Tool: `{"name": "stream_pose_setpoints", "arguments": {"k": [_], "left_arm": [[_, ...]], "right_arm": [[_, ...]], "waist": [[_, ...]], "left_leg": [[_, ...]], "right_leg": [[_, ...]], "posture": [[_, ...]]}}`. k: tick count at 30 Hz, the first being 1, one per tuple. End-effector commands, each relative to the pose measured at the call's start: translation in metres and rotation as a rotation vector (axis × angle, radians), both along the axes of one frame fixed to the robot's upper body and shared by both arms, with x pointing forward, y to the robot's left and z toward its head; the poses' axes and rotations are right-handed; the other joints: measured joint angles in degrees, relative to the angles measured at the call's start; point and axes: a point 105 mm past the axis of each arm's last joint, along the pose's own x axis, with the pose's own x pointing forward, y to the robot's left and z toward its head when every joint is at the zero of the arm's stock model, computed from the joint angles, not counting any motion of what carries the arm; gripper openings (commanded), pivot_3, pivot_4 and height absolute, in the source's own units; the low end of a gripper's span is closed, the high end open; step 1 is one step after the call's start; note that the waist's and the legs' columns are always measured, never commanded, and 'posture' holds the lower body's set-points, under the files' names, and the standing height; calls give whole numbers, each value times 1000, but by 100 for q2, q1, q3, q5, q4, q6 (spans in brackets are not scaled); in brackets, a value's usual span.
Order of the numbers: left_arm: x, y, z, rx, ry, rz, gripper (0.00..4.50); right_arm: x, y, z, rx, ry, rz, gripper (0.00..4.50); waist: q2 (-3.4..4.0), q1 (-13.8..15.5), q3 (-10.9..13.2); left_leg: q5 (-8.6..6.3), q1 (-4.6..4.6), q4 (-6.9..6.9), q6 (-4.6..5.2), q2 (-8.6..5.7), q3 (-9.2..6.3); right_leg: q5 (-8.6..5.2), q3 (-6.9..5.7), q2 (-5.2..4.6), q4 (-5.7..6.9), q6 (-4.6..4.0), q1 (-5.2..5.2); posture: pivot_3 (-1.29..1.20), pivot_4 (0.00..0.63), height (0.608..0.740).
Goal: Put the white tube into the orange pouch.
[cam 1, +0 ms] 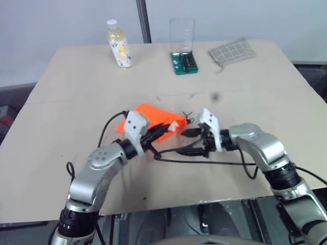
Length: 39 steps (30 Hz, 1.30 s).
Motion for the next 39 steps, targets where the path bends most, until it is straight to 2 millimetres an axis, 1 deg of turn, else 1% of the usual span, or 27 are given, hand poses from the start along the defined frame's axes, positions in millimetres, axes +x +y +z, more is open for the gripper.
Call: {"name": "stream_pose_setpoints", "arguments": {"k": [1, 3, 6, 7, 11, 15, 18, 21, 24, 26, 28, 30, 32, 35, 37, 39], "left_arm": [[6, 20, -1, 50, -5, 63, 0], [4, 20, -4, 66, 2, 55, 0], [-1, 20, -12, 109, 17, 31, 0], [-3, 20, -15, 118, 23, 22, 0], [-8, 16, -23, 148, 32, 1, 0], [-12, 13, -29, 163, 37, -6, 0], [-14, 11, -34, 172, 42, -13, 0], [-15, 9, -35, 167, 44, -9, 0], [-15, 8, -36, 166, 43, -9, 0], [-14, 9, -35, 168, 35, -4, 0], [-12, 11, -32, 168, 26, 9, 0], [-10, 13, -32, 173, 22, 15, 0], [-11, 14, -32, 177, 23, 15, 0], [-12, 15, -34, 183, 28, 13, 0], [-14, 16, -37, 202, 30, 6, 0], [-15, 17, -38, 212, 30, 2, 0]], "right_arm": [[28, -24, 16, -5, -166, -105, 3960], [50, -32, 17, -26, -247, -194, 3960], [84, -43, 19, -2, -249, -380, 3960], [91, -43, 21, 24, -232, -421, 3960], [108, -37, 34, 171, -142, -521, 3960], [120, -38, 38, 257, -71, -603, 3960], [118, -38, 40, 303, -11, -573, 3960], [121, -43, 33, 275, -1, -606, 3960], [116, -37, 30, 274, 11, -559, 3960], [103, -35, 28, 242, 17, -455, 3960], [79, -38, 22, 174, 29, -292, 3960], [66, -44, 20, 142, 34, -211, 3960], [57, -49, 20, 130, 29, -166, 3960], [62, -55, 25, 153, 5, -197, 3960], [63, -57, 27, 163, -3, -199, 3960], [68, -57, 28, 186, -39, -232, 3960]], "waist": [[-1, -2, 0], [-1, 0, 0], [-2, -3, -1], [-2, -5, -1], [0, 15, 0], [11, 38, 7], [11, 35, 9], [14, 25, 10], [14, 14, 10], [14, 16, 11], [16, 61, 12], [16, 48, 12], [16, 32, 12], [17, -21, 13], [17, -39, 13], [17, -40, 13]], "left_leg": [[0, 2, 1, 0, 0, 2], [0, 2, 3, 0, 0, 6], [1, 2, 5, -1, 1, 6], [1, 1, 4, -1, 3, 7], [1, -4, -1, -2, 1, 2], [0, -7, -3, -1, -4, -3], [0, -8, -3, -1, -4, 0], [0, -7, -9, -1, -3, 0], [0, -5, -9, -1, -3, 3], [0, -4, -9, 0, -3, 4], [0, -8, -7, 0, -4, -1], [0, -10, -6, 0, -3, -1], [0, -10, -6, 1, -3, 1], [0, -3, -6, 1, 1, 2], [0, 3, -6, 1, 3, 2], [0, 2, -6, 0, 4, 6]], "right_leg": [[0, 1, 0, 0, 0, 1], [0, 1, 1, 1, 1, 2], [1, 2, 2, 3, -1, 1], [1, 3, 3, 3, -1, -1], [2, 5, 0, 1, -3, -4], [2, 14, -12, -7, -3, -5], [2, 5, -9, -8, -2, -3], [2, -1, -6, -4, -3, -4], [2, 3, -6, -1, -3, -5], [2, 4, -6, -1, -2, -4], [2, -2, -8, -3, -2, -4], [1, -3, -13, -8, -1, -3], [1, -1, -13, -9, -1, -2], [1, 6, -6, -7, -1, -3], [1, 8, -2, -2, -1, -2], [1, 6, 2, 0, -1, -2]], "posture": [[0, 150, 740], [0, 150, 740], [0, 150, 740], [0, 150, 740], [0, 150, 740], [0, 150, 740], [0, 150, 740], [0, 150, 740], [0, 150, 740], [0, 150, 740], [0, 150, 740], [0, 150, 740], [0, 150, 740], [0, 150, 740], [0, 150, 740], [0, 150, 740]]}}
